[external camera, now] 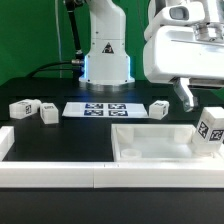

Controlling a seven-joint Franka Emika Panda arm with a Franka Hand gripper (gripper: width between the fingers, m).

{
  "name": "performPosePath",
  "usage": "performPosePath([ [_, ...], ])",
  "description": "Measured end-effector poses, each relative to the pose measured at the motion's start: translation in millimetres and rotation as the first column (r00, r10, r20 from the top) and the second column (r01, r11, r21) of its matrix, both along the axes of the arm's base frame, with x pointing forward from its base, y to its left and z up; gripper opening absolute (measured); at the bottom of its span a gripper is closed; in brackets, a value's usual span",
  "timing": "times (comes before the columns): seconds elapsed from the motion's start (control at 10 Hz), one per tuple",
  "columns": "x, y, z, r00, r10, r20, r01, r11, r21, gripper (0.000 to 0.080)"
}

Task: Assemble square table

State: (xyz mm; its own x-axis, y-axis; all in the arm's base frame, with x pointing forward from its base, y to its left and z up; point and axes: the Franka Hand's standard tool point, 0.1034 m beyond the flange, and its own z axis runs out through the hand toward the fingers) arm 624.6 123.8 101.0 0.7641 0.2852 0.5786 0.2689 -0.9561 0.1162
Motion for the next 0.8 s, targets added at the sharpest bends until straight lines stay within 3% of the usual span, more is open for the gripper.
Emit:
performPosePath([
  [0.3, 24.6, 2.4, 14.2, 0.998, -0.003, -0.057, 0.003, 1.000, 0.008, 0.0649],
  [0.4, 26.3, 0.4, 11.9, 0.998, -0.006, -0.061, 0.007, 1.000, 0.008, 0.0649],
  [0.5, 20.5, 5.0, 2.1, 0.987, -0.008, -0.159, 0.010, 1.000, 0.011, 0.0649],
  [0.8, 12.4, 3.8, -7.0, 0.940, -0.028, -0.341, 0.035, 0.999, 0.012, 0.0649],
])
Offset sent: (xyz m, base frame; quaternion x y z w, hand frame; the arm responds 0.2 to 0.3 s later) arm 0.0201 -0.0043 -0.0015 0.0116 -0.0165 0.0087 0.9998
